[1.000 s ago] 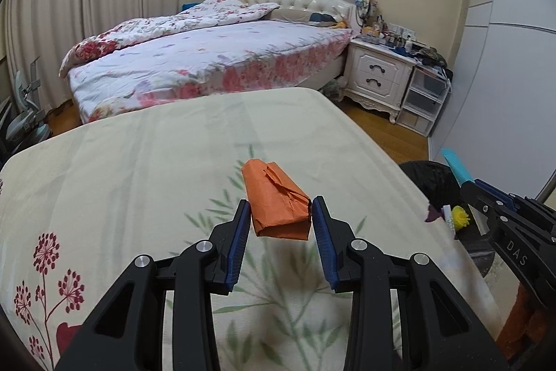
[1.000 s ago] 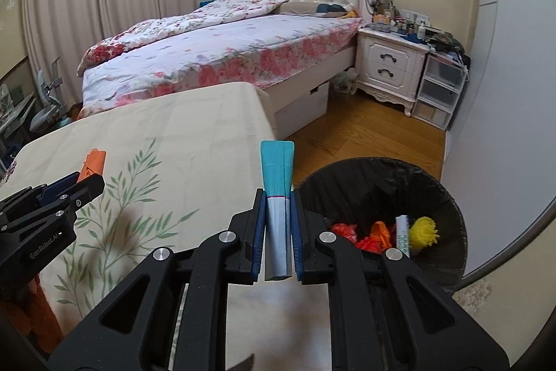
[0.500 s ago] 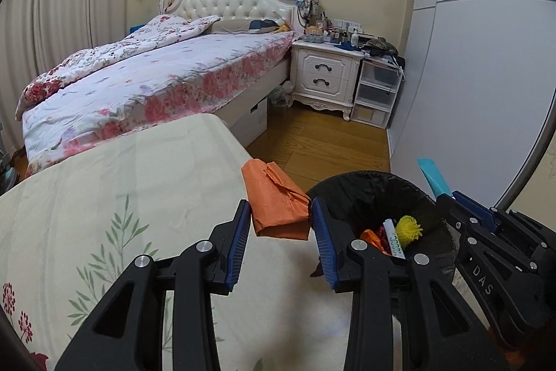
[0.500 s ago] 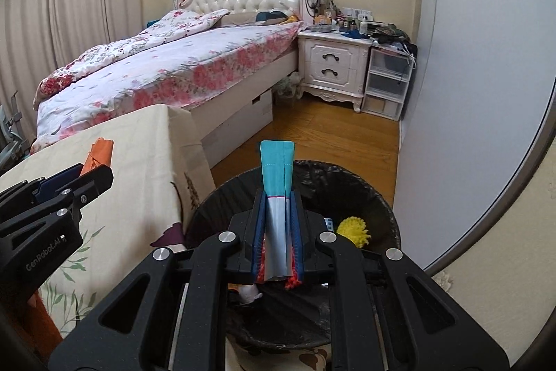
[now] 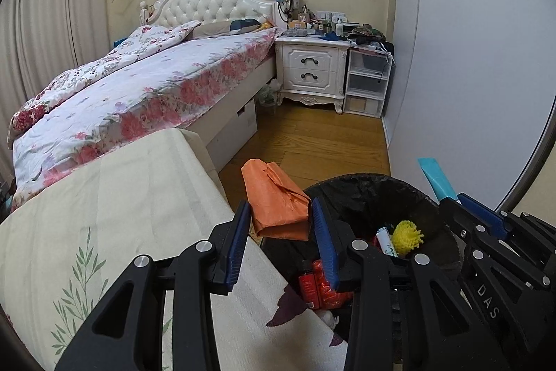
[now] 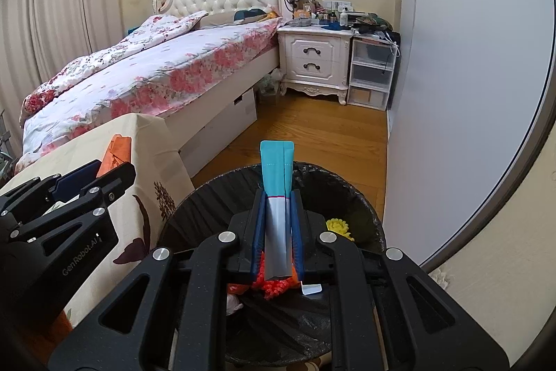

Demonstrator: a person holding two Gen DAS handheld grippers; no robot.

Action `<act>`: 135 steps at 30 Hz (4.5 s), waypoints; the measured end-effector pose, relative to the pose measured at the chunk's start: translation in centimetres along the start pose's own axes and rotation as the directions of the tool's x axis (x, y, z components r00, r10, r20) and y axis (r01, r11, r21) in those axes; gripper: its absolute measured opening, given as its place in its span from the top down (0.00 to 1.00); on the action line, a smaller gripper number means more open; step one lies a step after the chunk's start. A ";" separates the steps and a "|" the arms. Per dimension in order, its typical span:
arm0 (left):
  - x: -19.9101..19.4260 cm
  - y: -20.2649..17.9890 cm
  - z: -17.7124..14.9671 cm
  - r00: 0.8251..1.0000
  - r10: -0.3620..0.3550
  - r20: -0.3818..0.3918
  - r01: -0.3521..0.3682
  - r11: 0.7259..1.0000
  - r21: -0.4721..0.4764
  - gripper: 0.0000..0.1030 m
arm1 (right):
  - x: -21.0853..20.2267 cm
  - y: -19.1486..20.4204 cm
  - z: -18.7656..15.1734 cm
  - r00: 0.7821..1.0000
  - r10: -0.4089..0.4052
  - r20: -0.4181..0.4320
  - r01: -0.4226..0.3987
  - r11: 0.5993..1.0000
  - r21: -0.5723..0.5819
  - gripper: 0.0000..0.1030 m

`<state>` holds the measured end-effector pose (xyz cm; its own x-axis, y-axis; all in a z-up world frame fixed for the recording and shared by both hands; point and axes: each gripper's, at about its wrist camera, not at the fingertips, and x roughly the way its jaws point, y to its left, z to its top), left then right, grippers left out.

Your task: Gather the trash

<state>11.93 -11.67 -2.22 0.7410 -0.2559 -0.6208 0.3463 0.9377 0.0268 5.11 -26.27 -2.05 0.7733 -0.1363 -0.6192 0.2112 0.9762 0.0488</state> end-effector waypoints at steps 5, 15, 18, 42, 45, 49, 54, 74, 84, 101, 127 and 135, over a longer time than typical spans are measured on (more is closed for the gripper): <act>0.8 -0.5 0.2 1.000 -0.002 -0.011 0.002 1.000 0.010 0.63 | 0.9 -0.3 0.2 1.000 -0.003 -0.011 0.003 1.000 0.011 0.86; 2.0 -1.0 0.5 0.999 -0.006 -0.045 0.006 1.000 0.006 0.54 | 1.6 -0.8 0.3 1.000 -0.005 -0.012 0.006 0.999 0.036 0.76; 2.1 -0.7 0.4 0.999 -0.002 -0.047 0.002 1.000 -0.005 0.36 | 1.6 -1.0 0.3 1.000 -0.014 -0.011 0.015 0.999 0.041 0.74; 0.2 0.8 -0.1 0.997 0.074 -0.015 -0.074 0.997 -0.019 0.23 | 0.1 -1.5 0.1 0.991 -0.130 0.040 0.128 0.991 0.047 0.23; -0.5 1.1 -0.2 0.996 0.089 -0.005 -0.089 0.996 -0.016 0.22 | -0.3 -1.6 -0.2 0.990 -0.137 0.034 0.134 0.988 0.070 0.22; -1.6 1.5 -0.5 0.996 0.091 0.007 -0.090 0.996 -0.028 0.21 | -1.1 -1.5 -0.7 0.990 -0.141 0.031 0.138 0.987 0.087 0.21; -3.2 1.9 -1.3 0.994 0.104 0.021 -0.104 0.994 -0.035 0.19 | -2.2 -0.7 -1.4 0.988 -0.151 0.034 0.149 0.987 0.057 0.19; -10.2 4.5 -4.2 0.989 0.138 0.045 -0.133 0.985 -0.107 0.19 | -9.6 1.8 -3.1 0.991 -0.091 0.099 0.093 0.995 -0.021 0.18; -12.4 4.4 -5.1 0.985 0.150 0.081 -0.142 0.985 -0.095 0.19 | -11.6 1.7 -3.7 0.989 -0.090 0.121 0.094 0.995 -0.027 0.18; -12.4 4.3 -5.2 0.986 0.148 0.075 -0.141 0.986 -0.092 0.19 | -11.8 1.6 -3.8 0.988 -0.091 0.124 0.095 0.995 -0.026 0.18; -12.4 4.2 -5.2 0.986 0.148 0.076 -0.141 0.986 -0.092 0.19 | -11.8 1.5 -3.7 0.988 -0.092 0.126 0.096 0.995 -0.025 0.18; -12.3 4.2 -5.2 0.986 0.148 0.075 -0.141 0.986 -0.092 0.19 | -11.8 1.5 -3.7 0.988 -0.091 0.126 0.095 0.995 -0.025 0.18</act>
<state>1.22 -3.32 1.45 0.8254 -0.1308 -0.5492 0.1838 0.9820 0.0423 -5.96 -22.61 2.40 0.8199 -0.2448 -0.5175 0.2688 0.9628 -0.0297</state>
